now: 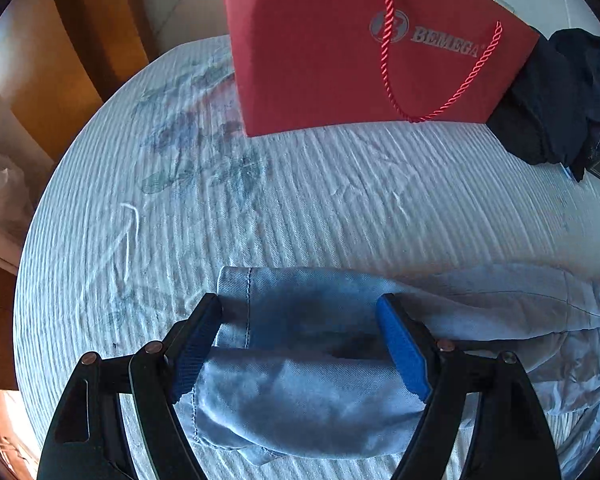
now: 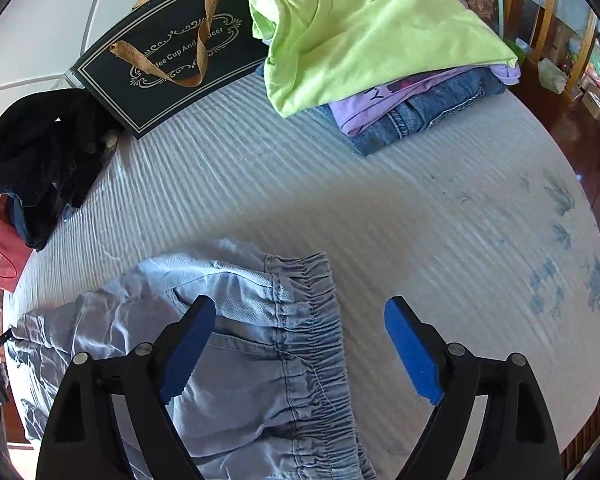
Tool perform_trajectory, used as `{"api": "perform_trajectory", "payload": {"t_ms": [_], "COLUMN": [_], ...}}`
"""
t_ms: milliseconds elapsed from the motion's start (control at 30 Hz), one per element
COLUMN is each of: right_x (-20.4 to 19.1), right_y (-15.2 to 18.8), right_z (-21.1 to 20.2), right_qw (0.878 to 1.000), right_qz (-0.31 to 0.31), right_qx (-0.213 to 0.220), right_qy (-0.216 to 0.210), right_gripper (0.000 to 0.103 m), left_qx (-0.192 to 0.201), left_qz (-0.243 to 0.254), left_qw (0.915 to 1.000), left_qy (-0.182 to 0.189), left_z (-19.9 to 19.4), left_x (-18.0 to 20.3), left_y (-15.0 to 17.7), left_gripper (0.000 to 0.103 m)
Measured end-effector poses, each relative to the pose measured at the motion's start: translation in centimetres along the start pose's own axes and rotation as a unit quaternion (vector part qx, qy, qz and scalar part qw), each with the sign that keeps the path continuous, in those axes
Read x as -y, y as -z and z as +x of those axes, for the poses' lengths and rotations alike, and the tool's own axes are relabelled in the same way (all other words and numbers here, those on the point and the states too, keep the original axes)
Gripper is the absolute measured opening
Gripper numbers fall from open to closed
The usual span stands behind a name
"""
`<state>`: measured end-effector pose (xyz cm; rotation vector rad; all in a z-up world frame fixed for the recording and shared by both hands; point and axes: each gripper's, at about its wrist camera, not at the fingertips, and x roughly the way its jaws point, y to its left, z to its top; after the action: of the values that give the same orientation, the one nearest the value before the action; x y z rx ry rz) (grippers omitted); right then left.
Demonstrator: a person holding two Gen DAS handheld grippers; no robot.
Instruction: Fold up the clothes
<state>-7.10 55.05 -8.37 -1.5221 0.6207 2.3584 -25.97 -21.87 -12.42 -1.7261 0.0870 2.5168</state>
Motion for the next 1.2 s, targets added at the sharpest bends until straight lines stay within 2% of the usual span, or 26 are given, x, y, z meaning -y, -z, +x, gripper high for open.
{"api": "perform_trajectory", "payload": {"t_ms": [133, 400, 500, 533, 567, 600, 633, 667, 700, 767, 833, 867, 900, 967, 1000, 1033, 1067, 1100, 1200], "right_x": [-1.3, -2.4, -2.4, -2.5, -2.7, -2.9, -3.1, -3.2, -3.6, -4.4, -5.1, -5.3, -5.5, -5.7, -5.8, -5.8, -5.7, -5.4, -4.4], "right_y": [-0.6, -1.3, -1.3, -1.2, -1.0, -0.9, -0.7, -0.5, -0.4, -0.3, -0.3, -0.5, -0.8, -1.6, -2.1, -2.7, -3.3, -3.8, -4.6], "right_z": [1.3, 2.3, 3.0, 3.3, 3.7, 4.1, 4.6, 5.0, 5.3, 5.5, 5.1, 4.4, 3.4, 1.2, 0.0, -1.1, -2.0, -2.7, -3.3], "right_qw": [1.0, 0.999, 0.999, 0.999, 0.999, 0.998, 0.998, 0.997, 0.996, 0.992, 0.989, 0.99, 0.99, 0.991, 0.99, 0.99, 0.99, 0.99, 0.993], "right_qz": [-0.012, -0.026, -0.028, -0.029, -0.032, -0.036, -0.039, -0.043, -0.052, -0.078, -0.099, -0.103, -0.104, -0.104, -0.1, -0.095, -0.088, -0.08, -0.059], "right_qx": [-0.009, -0.018, -0.028, -0.033, -0.039, -0.046, -0.054, -0.061, -0.064, -0.067, -0.062, -0.047, -0.026, 0.021, 0.045, 0.067, 0.08, 0.088, 0.085], "right_qy": [-0.004, -0.002, -0.003, 0.0, 0.003, 0.009, 0.015, 0.022, 0.037, 0.066, 0.085, 0.088, 0.088, 0.085, 0.084, 0.084, 0.082, 0.078, 0.049], "right_gripper": [0.086, 0.087, 0.088, 0.088, 0.088, 0.088, 0.086, 0.082, 0.068, 0.057, 0.033, 0.031, 0.019, 0.017, 0.013, 0.004, 0.002, 0.002, 0.005], "left_qx": [-0.007, 0.008, -0.019, -0.02, -0.017, -0.014, -0.015, -0.016, -0.018, -0.013, 0.006, 0.015, 0.036, 0.084, 0.106, 0.126, 0.145, 0.156, 0.144], "left_qz": [0.015, -0.001, 0.003, -0.001, -0.007, -0.013, -0.017, -0.013, -0.007, 0.007, 0.027, 0.038, 0.031, 0.006, -0.006, -0.014, -0.02, -0.028, -0.052], "left_qw": [0.9999, 1.0, 0.9998, 0.9998, 0.9998, 0.9998, 0.9998, 0.9998, 0.9998, 0.9997, 0.9985, 0.9973, 0.9967, 0.994, 0.9918, 0.9883, 0.9838, 0.9816, 0.9854], "left_qy": [-0.002, -0.003, -0.004, -0.003, -0.001, 0.0, 0.001, -0.001, -0.005, -0.02, -0.047, -0.061, -0.066, -0.069, -0.071, -0.084, -0.103, -0.107, -0.074], "left_z": [0.9, 0.6, 1.2, 1.1, 1.0, 0.8, 0.6, 0.4, 0.2, -0.6, -1.8, -2.4, -3.5, -6.2, -7.5, -8.6, -9.7, -10.1, -10.1], "left_x": [0.2, -1.0, -0.8, -0.8, -0.7, -0.7, -0.6, -0.2, 0.2, 1.1, 2.0, 2.5, 2.3, 1.4, 1.0, 0.8, 0.6, -0.2, -1.7], "left_y": [-0.1, -0.4, -0.2, -0.1, 0.0, 0.1, 0.1, 0.1, 0.2, 0.3, 0.2, 0.2, -0.3, -2.1, -3.2, -4.2, -5.1, -6.1, -6.9], "left_gripper": [0.08, 0.08, 0.08, 0.078, 0.067, 0.064, 0.053, 0.025, 0.011, 0.007, 0.007, 0.007, 0.007, 0.007, 0.007, 0.007, 0.007, 0.007, 0.009]}}
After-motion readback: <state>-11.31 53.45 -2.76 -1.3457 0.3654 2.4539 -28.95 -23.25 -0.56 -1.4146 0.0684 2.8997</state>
